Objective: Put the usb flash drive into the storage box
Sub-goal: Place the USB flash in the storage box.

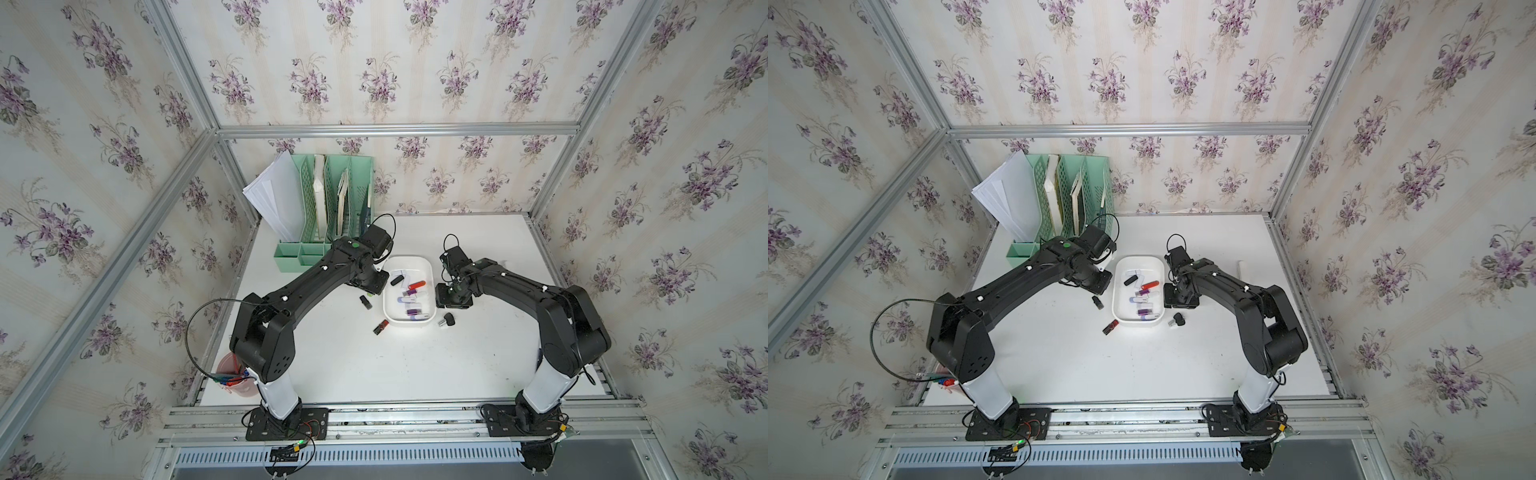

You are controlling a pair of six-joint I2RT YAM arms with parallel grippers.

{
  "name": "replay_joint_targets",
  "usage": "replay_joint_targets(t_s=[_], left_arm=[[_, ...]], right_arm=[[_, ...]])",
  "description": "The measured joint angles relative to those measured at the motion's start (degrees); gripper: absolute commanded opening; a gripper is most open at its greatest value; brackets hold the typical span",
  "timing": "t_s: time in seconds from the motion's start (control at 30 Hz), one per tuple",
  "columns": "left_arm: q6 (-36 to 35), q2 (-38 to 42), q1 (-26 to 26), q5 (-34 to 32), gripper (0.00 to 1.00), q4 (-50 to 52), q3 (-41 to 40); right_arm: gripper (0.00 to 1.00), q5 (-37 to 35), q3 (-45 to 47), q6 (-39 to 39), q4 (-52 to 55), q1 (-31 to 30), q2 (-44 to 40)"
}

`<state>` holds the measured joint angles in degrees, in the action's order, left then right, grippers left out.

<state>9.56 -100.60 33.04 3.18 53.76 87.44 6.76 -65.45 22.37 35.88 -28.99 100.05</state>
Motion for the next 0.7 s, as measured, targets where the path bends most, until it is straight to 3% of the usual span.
replay_joint_targets(t_s=[0.3, 0.7], left_arm=[[0.04, -3.37, 1.53, 0.63, 0.24, 0.72, 3.37], [1.14, -16.74, 4.81, 1.68, 0.25, 0.59, 13.68]], right_arm=[[0.55, -0.63, 1.38, 2.14, 0.22, 0.96, -4.15], [0.56, -4.31, 7.15, 2.03, 2.19, 6.71, -11.13]])
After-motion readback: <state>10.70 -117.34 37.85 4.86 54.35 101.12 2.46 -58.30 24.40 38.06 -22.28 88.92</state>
